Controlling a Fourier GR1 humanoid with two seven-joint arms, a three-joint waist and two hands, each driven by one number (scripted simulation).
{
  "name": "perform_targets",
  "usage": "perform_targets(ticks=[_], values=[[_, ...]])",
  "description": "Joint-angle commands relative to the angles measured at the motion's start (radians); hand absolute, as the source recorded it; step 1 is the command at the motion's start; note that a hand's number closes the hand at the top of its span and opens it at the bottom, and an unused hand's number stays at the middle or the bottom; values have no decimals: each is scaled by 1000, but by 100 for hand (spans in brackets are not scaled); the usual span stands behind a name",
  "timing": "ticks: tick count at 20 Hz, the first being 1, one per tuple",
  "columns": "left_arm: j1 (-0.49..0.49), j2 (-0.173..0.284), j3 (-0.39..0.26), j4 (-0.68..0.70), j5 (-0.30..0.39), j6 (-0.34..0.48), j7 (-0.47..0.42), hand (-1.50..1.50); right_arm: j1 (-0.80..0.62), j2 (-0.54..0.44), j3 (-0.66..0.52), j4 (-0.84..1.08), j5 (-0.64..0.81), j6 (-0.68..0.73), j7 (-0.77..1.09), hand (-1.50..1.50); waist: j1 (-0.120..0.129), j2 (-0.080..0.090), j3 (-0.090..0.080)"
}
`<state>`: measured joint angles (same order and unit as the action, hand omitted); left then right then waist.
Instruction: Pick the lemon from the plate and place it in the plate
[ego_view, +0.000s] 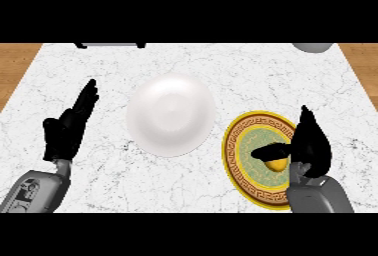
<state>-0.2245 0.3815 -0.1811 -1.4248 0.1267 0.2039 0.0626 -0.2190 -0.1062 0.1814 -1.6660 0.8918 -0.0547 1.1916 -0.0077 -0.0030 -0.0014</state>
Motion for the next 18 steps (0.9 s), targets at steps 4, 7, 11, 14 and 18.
perform_targets(ticks=[4,7,11,14,18], values=[[-15,-33,-4,-9,-18,1,20,0,-10,35,-66,108,-26,103,107,-150,10,4,1],[-74,-49,12,51,-28,-9,24,0,-25,44,-99,159,-31,111,67,-150,5,5,1],[-76,-75,16,50,-62,17,44,0,44,93,-84,183,5,67,17,-150,5,4,1],[-27,-60,34,23,-55,-33,-2,0,64,72,-132,132,-16,113,9,-150,5,3,1],[-31,-53,56,-9,-69,-39,40,0,90,105,-100,140,1,89,36,-150,7,2,1]])
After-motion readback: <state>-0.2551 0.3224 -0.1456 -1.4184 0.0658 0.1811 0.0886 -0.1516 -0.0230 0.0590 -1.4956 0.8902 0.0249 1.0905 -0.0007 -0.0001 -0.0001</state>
